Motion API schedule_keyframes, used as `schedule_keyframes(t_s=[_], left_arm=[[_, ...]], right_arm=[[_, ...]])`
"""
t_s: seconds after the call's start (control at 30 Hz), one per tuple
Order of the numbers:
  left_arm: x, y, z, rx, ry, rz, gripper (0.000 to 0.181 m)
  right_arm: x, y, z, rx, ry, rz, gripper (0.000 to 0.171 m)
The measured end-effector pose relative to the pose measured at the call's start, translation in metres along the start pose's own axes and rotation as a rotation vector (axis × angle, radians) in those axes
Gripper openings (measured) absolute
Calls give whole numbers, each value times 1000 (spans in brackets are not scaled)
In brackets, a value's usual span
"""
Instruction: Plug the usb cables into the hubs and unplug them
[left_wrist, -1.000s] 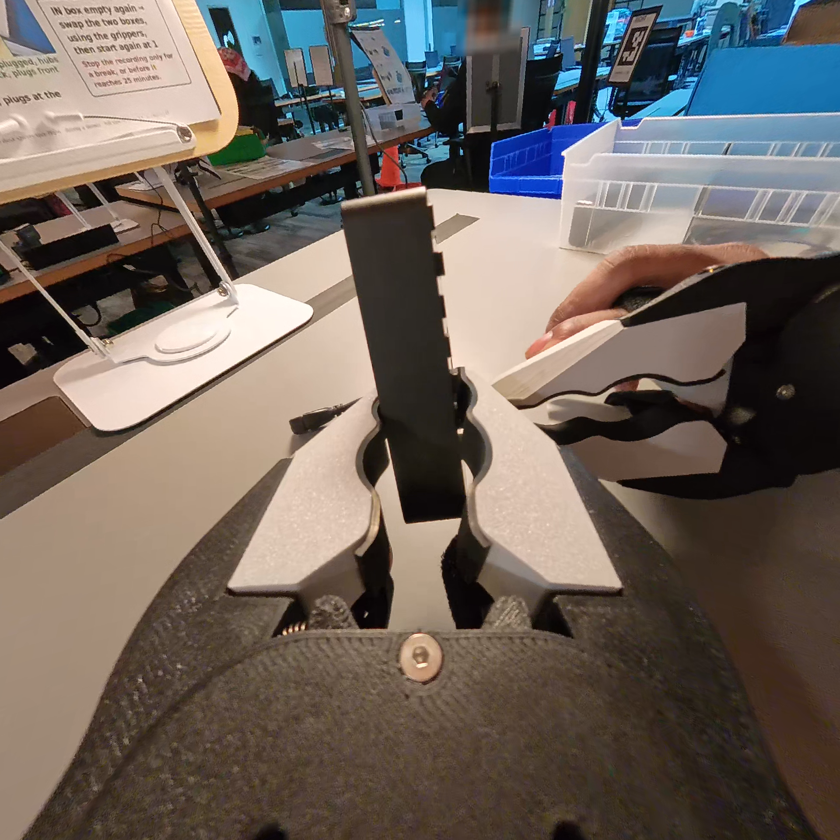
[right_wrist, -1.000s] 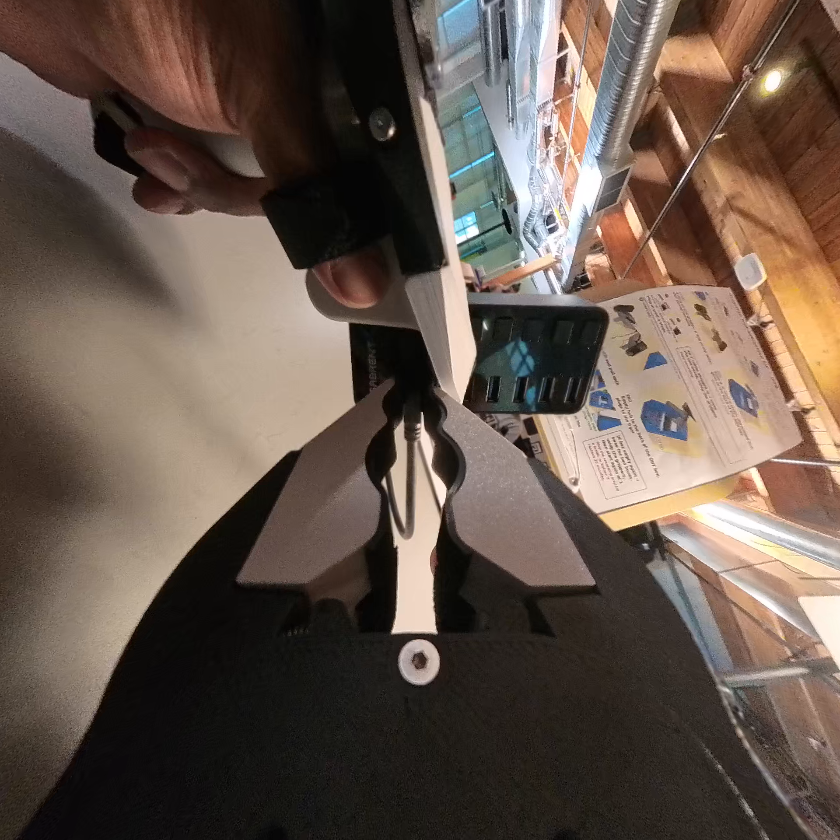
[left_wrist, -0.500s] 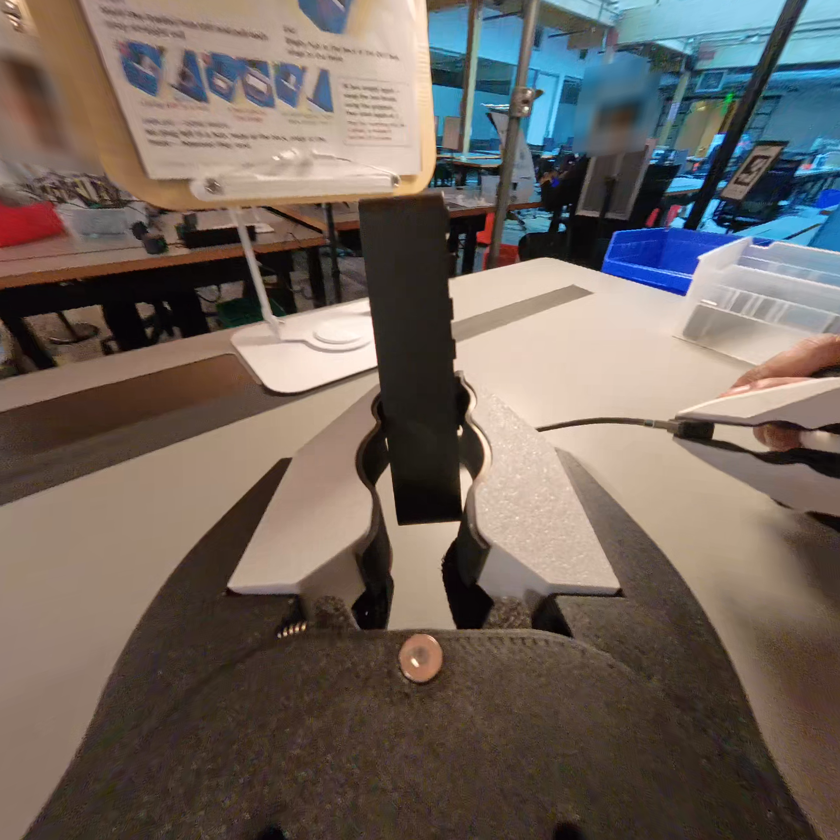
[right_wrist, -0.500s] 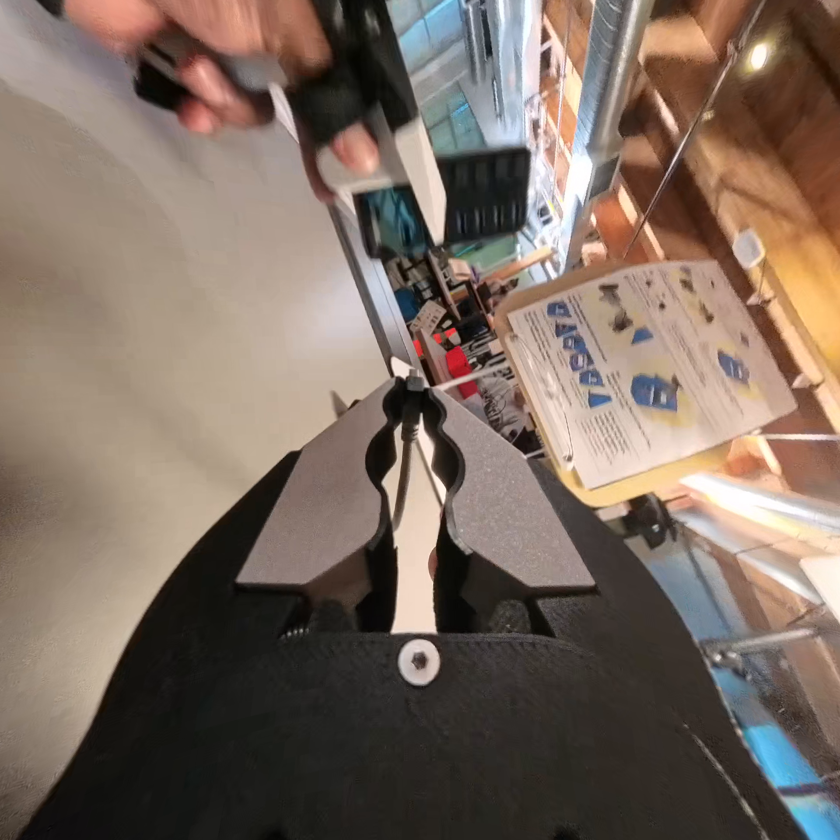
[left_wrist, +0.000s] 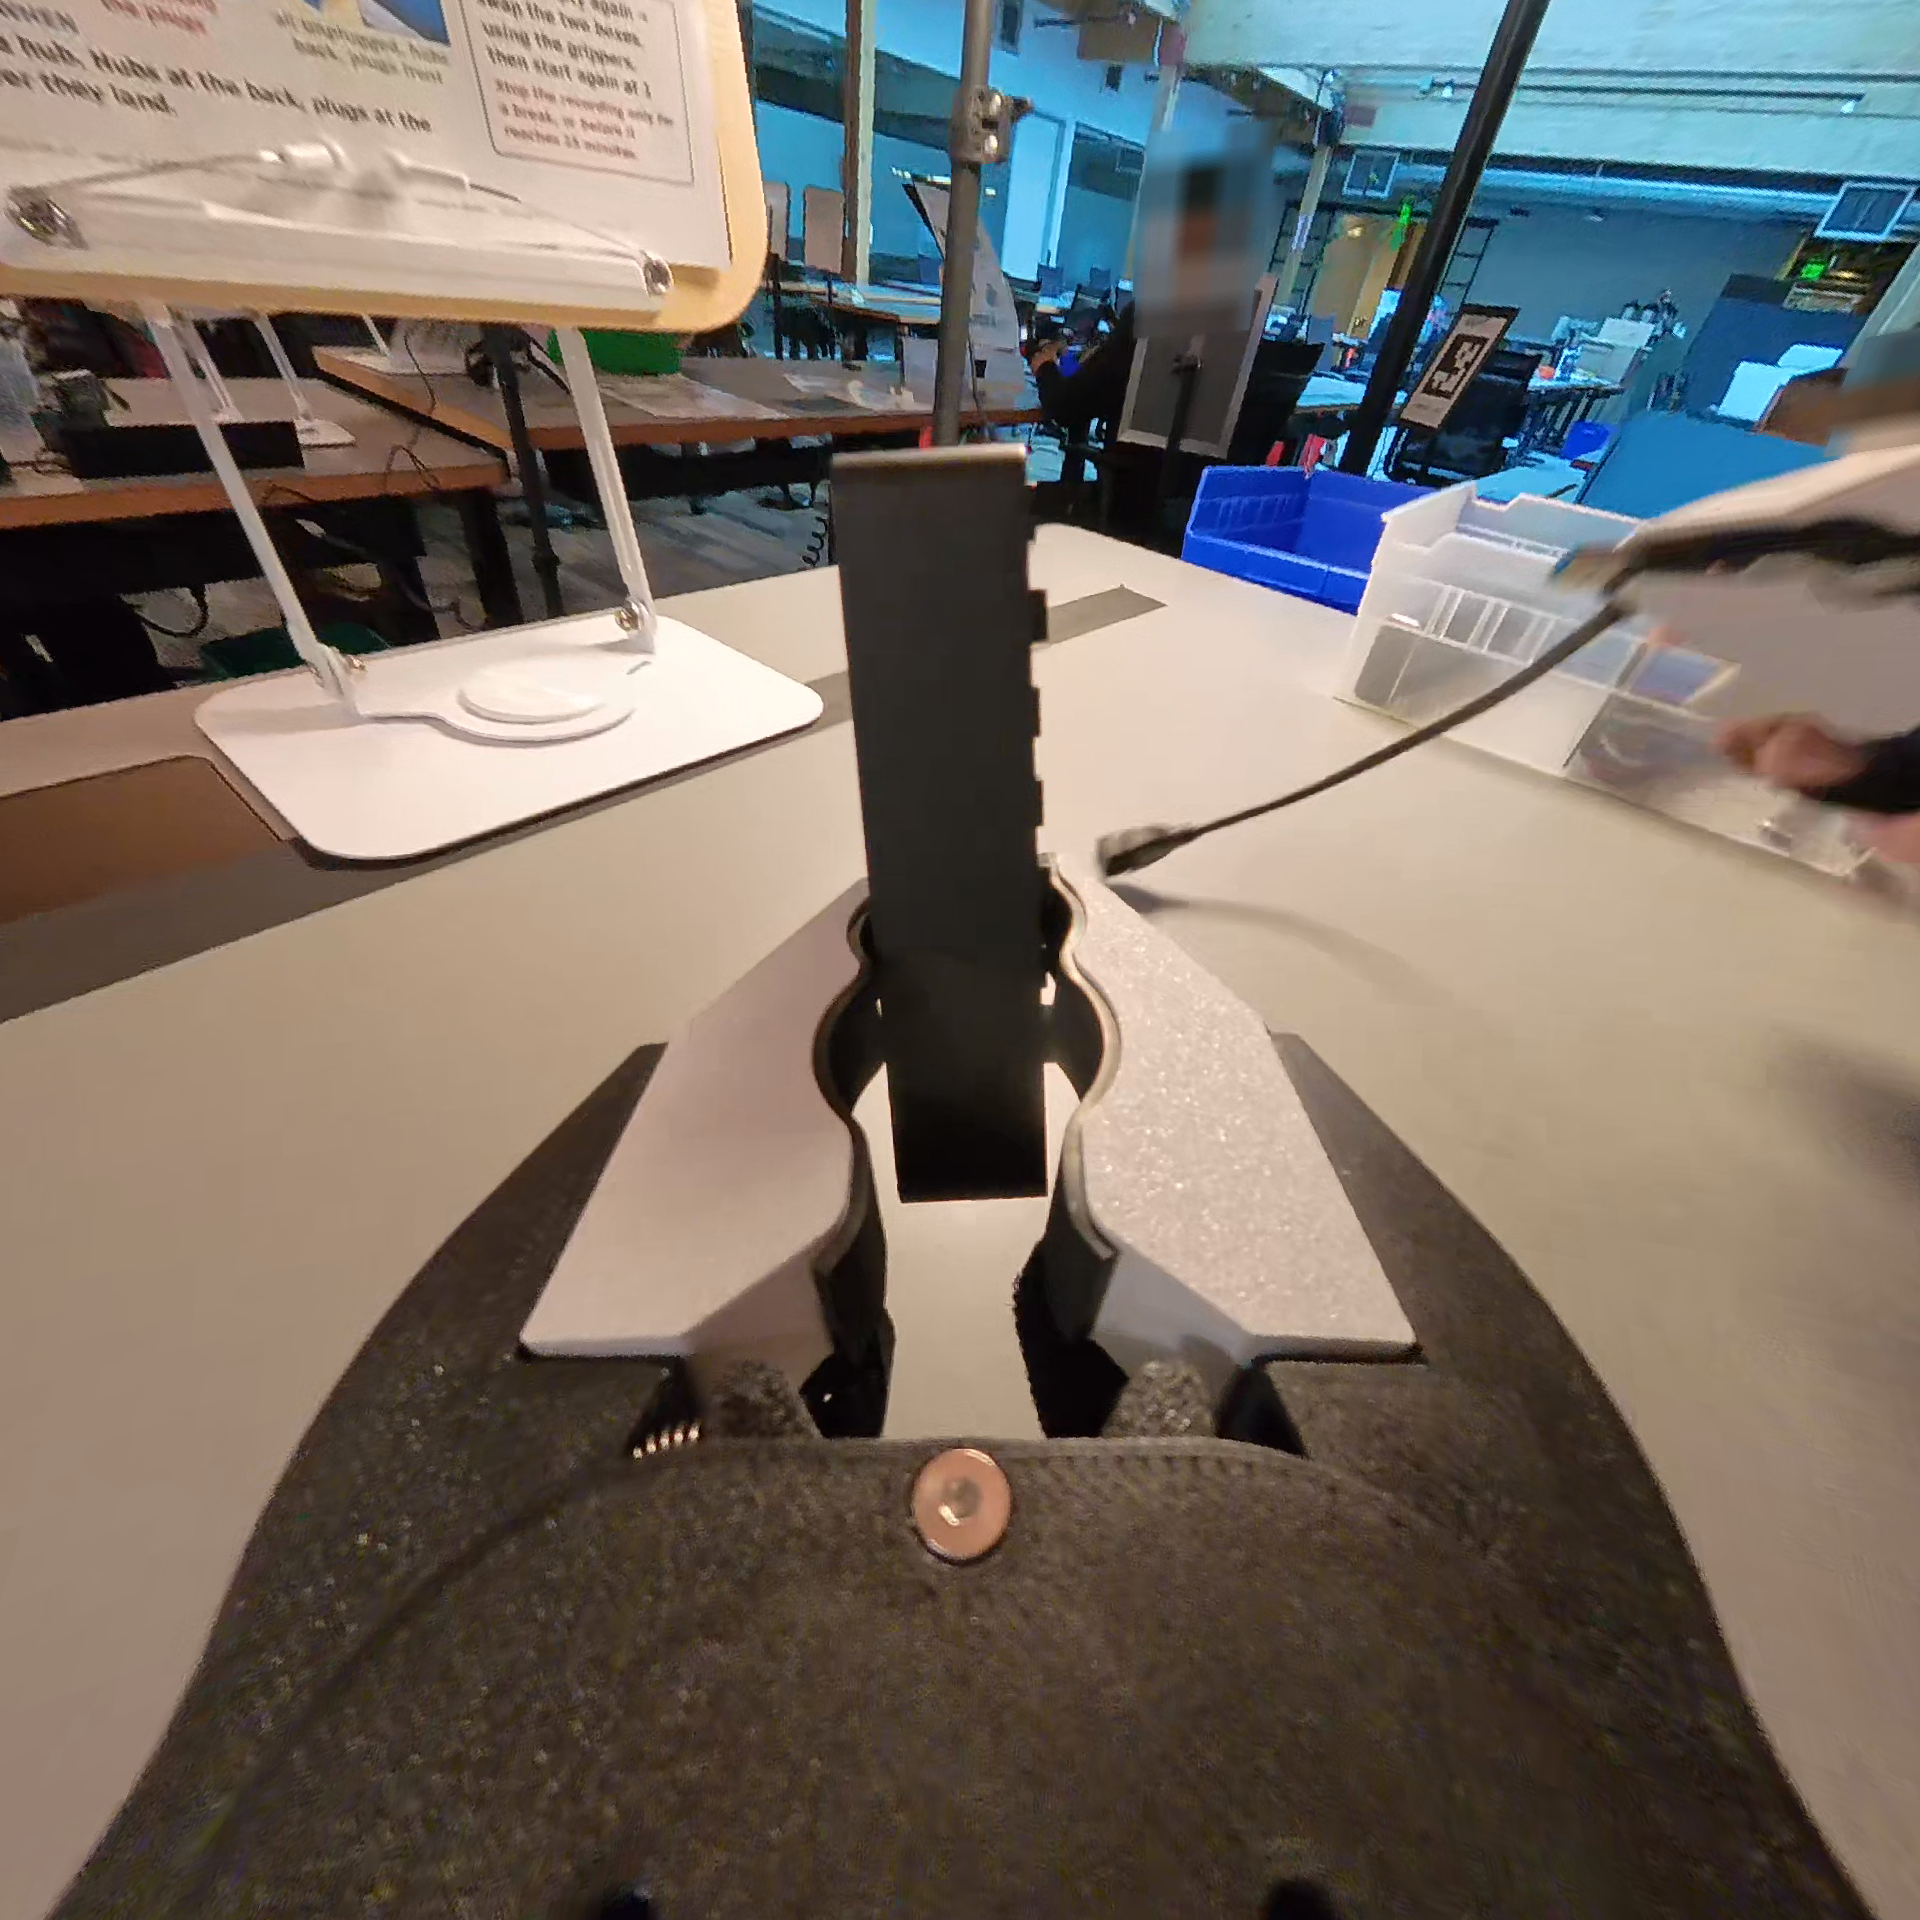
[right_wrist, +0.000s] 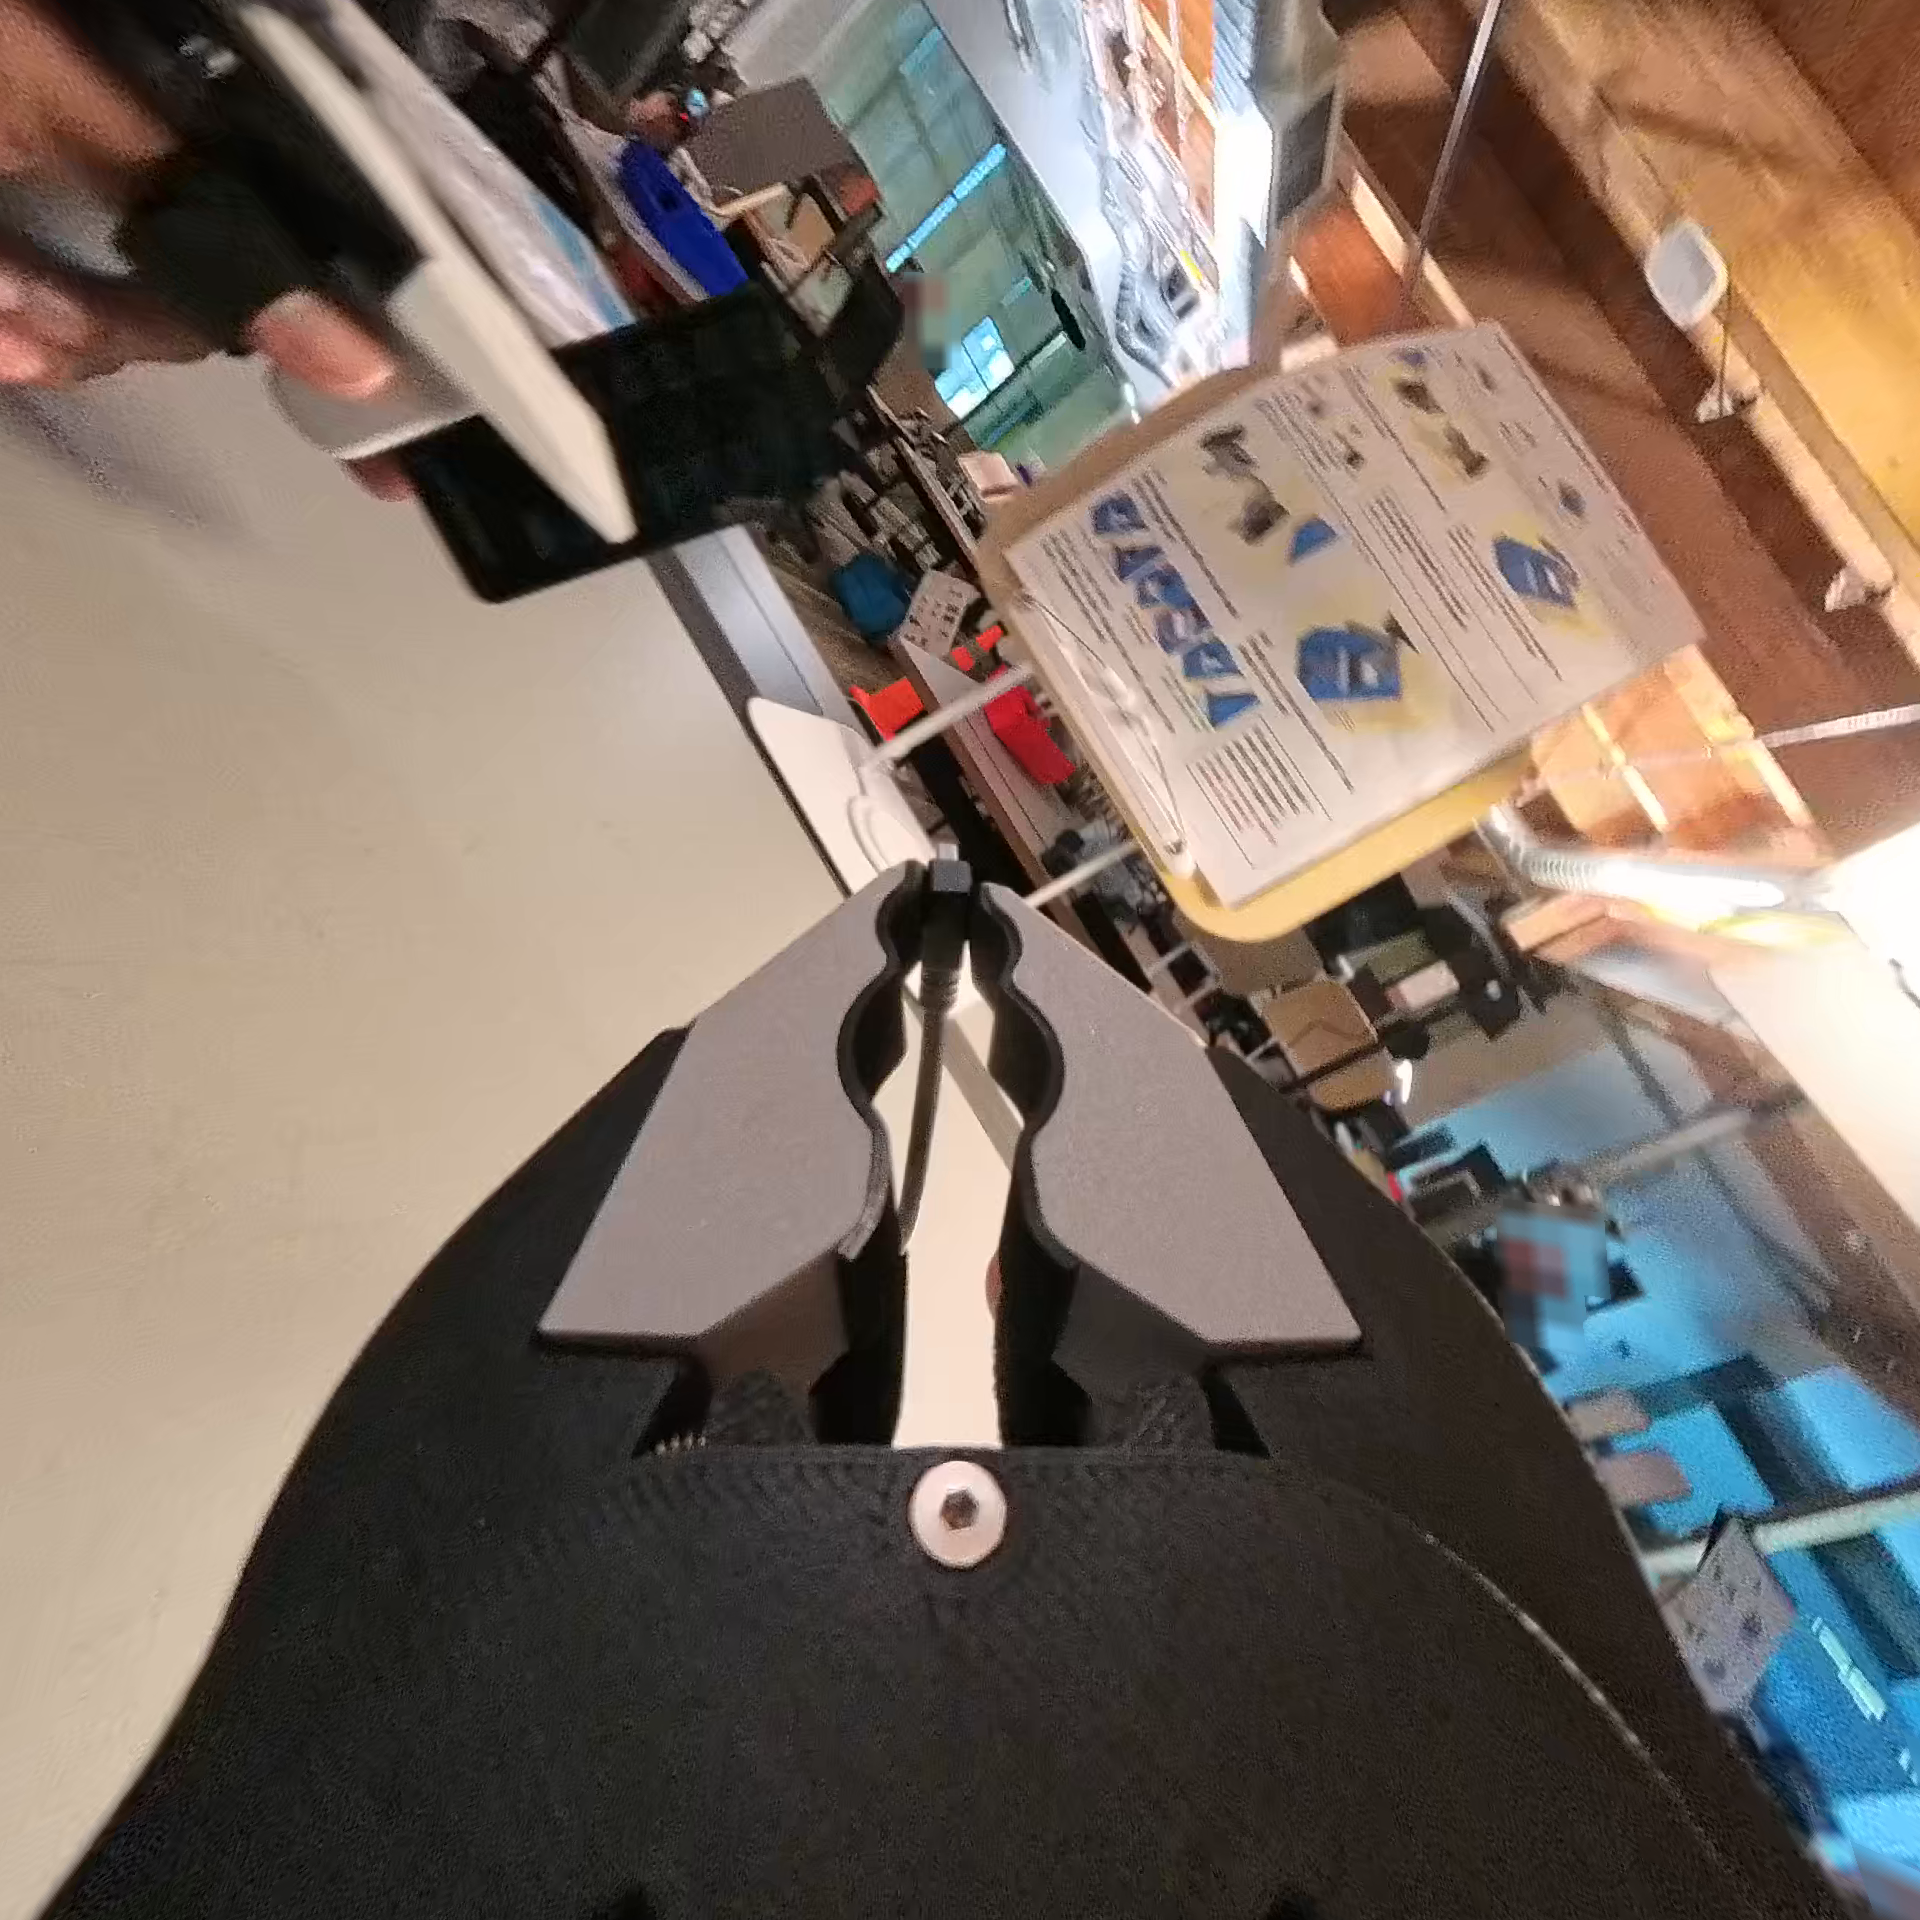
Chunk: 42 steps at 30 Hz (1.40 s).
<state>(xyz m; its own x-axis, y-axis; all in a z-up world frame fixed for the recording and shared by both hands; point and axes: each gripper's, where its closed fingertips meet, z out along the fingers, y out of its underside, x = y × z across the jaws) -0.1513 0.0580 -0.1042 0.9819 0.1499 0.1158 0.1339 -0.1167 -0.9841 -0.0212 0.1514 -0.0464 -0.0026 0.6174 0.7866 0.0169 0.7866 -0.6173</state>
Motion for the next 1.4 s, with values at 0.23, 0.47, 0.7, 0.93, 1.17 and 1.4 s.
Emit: schedule_keyframes(t_s=[0.23, 0.47, 0.7, 0.93, 1.17, 1.4], left_arm=[[8, 11, 7, -62, -2, 70, 29], [9, 14, 8, -82, -17, 86, 29], [9, 15, 8, -91, -23, 77, 29], [12, 18, 8, -106, -21, 89, 29], [14, 20, 9, -121, -16, 101, 29], [14, 21, 10, -127, -15, 101, 29]], right_arm=[[105, -1, -96, -53, 45, 151, 9], [193, 49, -190, -194, 168, 105, 8], [153, 172, -241, -367, 8, 342, 8], [95, 244, -263, -686, -229, 400, 12], [79, 257, -301, -972, -455, 420, 15], [99, 266, -324, -1087, -432, 387, 11]])
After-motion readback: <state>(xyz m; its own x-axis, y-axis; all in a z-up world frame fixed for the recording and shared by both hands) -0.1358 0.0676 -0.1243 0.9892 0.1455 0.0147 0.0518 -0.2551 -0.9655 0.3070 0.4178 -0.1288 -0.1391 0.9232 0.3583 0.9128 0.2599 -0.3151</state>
